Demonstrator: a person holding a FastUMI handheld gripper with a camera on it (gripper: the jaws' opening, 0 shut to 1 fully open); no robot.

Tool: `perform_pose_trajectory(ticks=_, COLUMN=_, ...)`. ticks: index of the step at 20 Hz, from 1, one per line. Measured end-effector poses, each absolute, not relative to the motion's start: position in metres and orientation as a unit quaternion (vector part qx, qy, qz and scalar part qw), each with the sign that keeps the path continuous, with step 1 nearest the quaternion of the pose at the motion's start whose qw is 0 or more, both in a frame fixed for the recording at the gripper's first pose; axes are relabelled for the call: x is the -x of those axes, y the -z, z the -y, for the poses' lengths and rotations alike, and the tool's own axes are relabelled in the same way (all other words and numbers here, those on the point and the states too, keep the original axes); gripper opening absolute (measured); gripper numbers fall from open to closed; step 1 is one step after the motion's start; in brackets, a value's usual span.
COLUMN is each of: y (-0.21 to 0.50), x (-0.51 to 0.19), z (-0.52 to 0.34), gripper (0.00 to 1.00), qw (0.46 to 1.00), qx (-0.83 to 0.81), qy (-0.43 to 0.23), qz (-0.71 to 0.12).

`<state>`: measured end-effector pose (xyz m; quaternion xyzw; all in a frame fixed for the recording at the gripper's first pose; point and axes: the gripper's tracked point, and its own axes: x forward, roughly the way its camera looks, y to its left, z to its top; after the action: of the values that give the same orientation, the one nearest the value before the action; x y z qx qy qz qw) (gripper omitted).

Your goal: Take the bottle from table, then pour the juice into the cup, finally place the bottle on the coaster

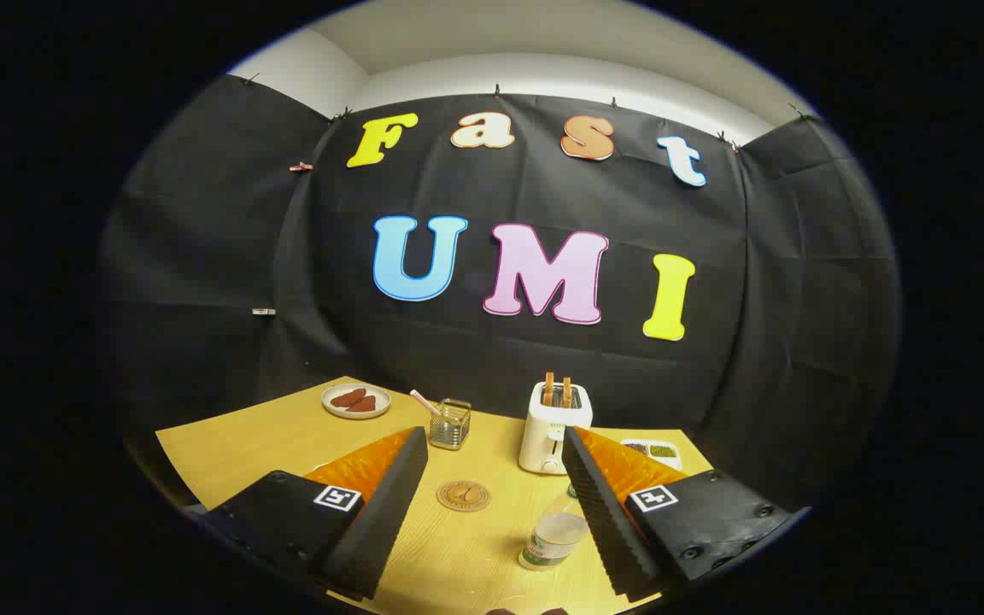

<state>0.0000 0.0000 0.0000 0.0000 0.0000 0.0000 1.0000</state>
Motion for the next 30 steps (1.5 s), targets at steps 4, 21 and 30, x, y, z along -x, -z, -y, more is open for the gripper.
perform_pose_trajectory(ticks=4, y=-0.001, x=0.002, z=0.009, gripper=0.98, qw=1.0, qx=-0.004, qy=0.009, qz=0.001)
perform_pose_trajectory(ticks=21, y=0.002, x=0.0, z=-0.004, gripper=0.98, qw=1.0, qx=-0.018, qy=-0.012, qz=-0.013)
perform_pose_trajectory(ticks=30, y=0.001, x=-0.02, z=0.048, gripper=0.98, qw=0.999, qx=-0.007, qy=0.039, qz=-0.009)
